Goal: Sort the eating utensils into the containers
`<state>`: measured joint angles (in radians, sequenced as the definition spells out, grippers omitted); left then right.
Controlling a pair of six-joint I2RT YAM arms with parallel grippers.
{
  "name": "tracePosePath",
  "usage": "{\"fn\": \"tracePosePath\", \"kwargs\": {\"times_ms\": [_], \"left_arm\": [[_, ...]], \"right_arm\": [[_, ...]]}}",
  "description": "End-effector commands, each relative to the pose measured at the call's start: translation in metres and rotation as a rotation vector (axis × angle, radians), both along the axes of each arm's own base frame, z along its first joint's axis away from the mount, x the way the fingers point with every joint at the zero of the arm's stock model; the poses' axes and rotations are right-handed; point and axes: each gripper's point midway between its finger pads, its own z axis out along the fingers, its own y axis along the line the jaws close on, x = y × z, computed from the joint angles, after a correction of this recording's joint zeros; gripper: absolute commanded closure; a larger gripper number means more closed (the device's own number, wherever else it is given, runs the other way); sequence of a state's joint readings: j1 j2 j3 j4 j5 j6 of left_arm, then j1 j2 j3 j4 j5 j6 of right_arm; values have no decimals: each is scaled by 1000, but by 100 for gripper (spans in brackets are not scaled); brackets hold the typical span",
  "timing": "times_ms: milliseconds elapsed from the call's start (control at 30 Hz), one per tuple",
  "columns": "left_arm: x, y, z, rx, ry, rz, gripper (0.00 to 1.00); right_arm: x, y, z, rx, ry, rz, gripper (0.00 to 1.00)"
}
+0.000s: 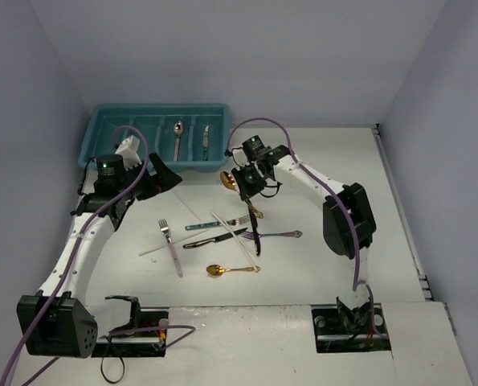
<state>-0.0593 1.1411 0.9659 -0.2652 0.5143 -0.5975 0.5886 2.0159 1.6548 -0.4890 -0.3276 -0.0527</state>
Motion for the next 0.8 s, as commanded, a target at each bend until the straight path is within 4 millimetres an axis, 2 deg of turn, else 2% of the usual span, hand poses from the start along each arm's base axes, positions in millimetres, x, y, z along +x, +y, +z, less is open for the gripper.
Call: {"fn": "tracePosePath", "kwargs": {"times_ms": [0,33,100,300,433,533,667,767], "left_arm": [[10,-15,17,-158,-7,81,18],[10,-16,17,-159,-12,82,19],[14,-23,19,-204,0,112,20],[26,-39,25,-283,-17,156,20],[28,-68,23,-251,14,128,20],[35,-77,16,-246,55,130,22],[45,-76,23,-238,32,139,27],[47,-77,20,-238,45,145,29]], "right_arm": [[9,31,65,170,-58,-45,100],[10,32,66,172,-60,-46,100],[13,46,80,205,-87,-53,100],[10,76,103,262,-114,-53,100],[-3,97,109,285,-115,-20,100],[-7,106,119,301,-132,-7,100],[-11,109,129,318,-144,-4,100],[-15,111,135,331,-146,7,100]]}}
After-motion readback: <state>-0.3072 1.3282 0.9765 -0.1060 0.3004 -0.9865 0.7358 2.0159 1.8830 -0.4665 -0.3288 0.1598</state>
